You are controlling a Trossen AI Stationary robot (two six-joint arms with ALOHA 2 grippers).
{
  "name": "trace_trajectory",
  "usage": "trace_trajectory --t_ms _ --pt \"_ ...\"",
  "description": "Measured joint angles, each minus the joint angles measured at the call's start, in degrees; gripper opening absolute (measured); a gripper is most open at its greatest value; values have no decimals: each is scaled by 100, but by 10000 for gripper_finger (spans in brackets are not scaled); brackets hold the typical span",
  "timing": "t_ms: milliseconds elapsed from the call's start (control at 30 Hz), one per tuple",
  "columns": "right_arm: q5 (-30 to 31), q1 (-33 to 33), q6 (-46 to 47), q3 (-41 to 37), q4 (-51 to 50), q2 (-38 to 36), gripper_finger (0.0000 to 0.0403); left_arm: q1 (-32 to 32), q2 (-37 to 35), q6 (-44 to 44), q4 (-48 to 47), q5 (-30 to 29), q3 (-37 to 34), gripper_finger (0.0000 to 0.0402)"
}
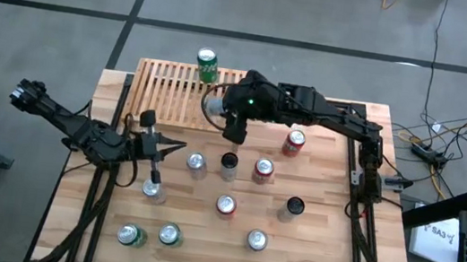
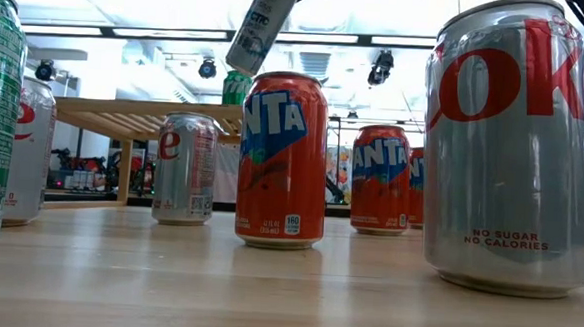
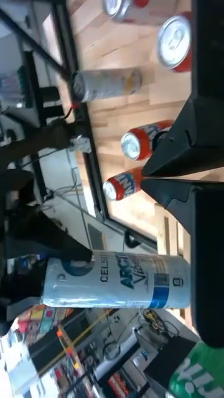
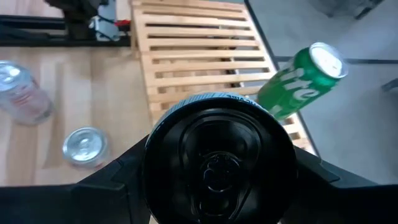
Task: Place canned beverage on shelf
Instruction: Put the bottom left white/blue soda can on the shelf
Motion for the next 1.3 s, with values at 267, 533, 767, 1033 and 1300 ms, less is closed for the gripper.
trace_trajectory --t_ms 267,533,767,1033,1300 --pt "-66 7 -272 0 7 4 235 276 222 433 687 -175 15 54" --pt "-39 27 -372 0 4 4 235 1153 562 452 921 -175 35 215" --pt "-38 27 -415 0 3 4 235 1890 973 558 1217 173 35 314" --pt "-40 27 -358 0 0 7 235 2431 1276 580 1777 595 35 310" --pt "-38 27 -173 0 -42 7 235 2634 1568 712 2027 1116 35 308"
